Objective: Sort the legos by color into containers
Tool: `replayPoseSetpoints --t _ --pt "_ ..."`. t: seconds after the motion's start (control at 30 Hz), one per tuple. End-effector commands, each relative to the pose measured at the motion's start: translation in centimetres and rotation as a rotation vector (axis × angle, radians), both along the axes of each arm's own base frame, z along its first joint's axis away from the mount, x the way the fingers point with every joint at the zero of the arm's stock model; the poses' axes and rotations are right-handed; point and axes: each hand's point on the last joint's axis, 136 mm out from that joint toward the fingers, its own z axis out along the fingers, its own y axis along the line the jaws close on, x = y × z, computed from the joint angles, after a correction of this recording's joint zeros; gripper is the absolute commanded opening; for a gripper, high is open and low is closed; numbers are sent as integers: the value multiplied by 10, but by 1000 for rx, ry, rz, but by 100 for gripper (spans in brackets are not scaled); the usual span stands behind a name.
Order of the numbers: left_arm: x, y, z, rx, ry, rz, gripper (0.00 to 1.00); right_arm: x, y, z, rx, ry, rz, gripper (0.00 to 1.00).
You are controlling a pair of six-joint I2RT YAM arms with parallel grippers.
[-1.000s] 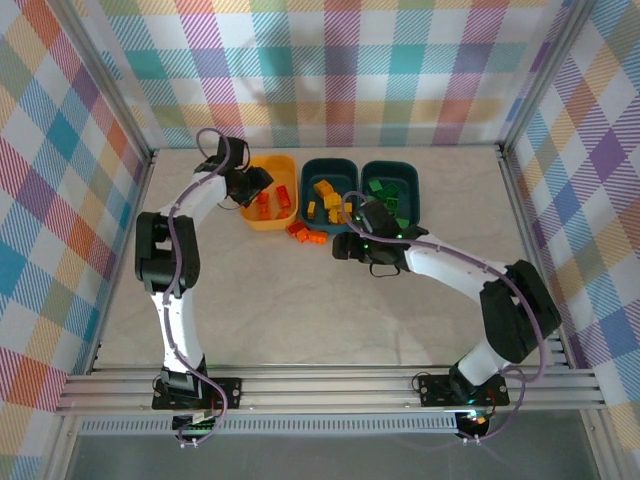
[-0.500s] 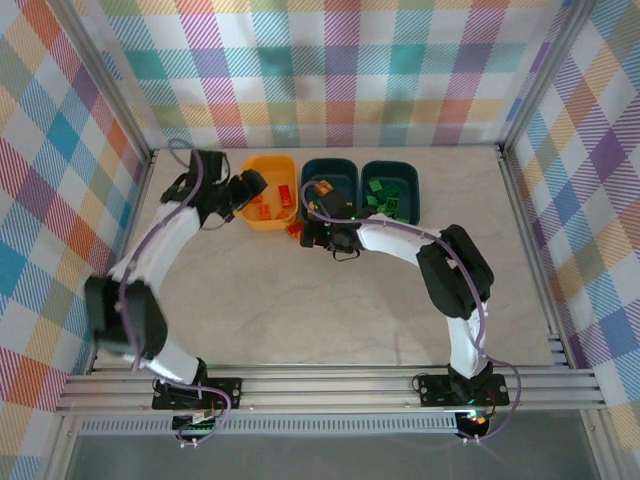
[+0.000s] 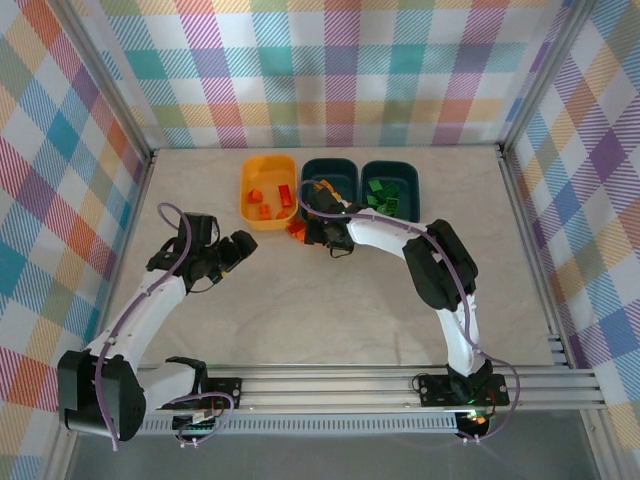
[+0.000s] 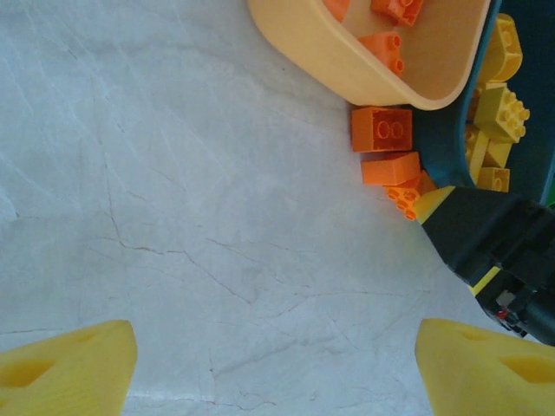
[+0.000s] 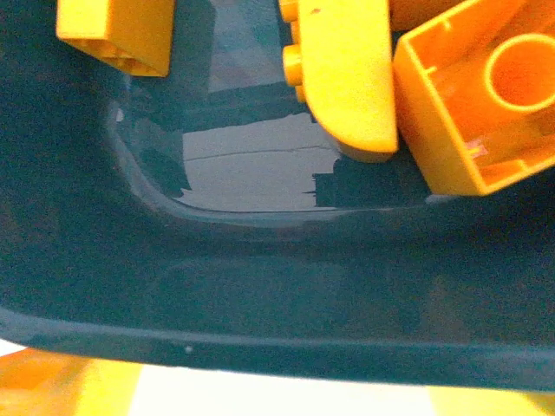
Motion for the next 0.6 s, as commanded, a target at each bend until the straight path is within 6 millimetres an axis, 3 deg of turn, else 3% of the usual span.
replayPoseSetpoints --t 0.0,0.3,0.57 --pt "0 -2 2 -6 -22 -18 84 -8 -17 -11 -88 14 -21 81" --pt "-1 -4 -7 -15 -7 -21 84 -26 -66 -6 -177 -7 -45 81" --pt "2 -7 -9 -26 -2 -20 84 -31 -29 25 -64 -93 124 82"
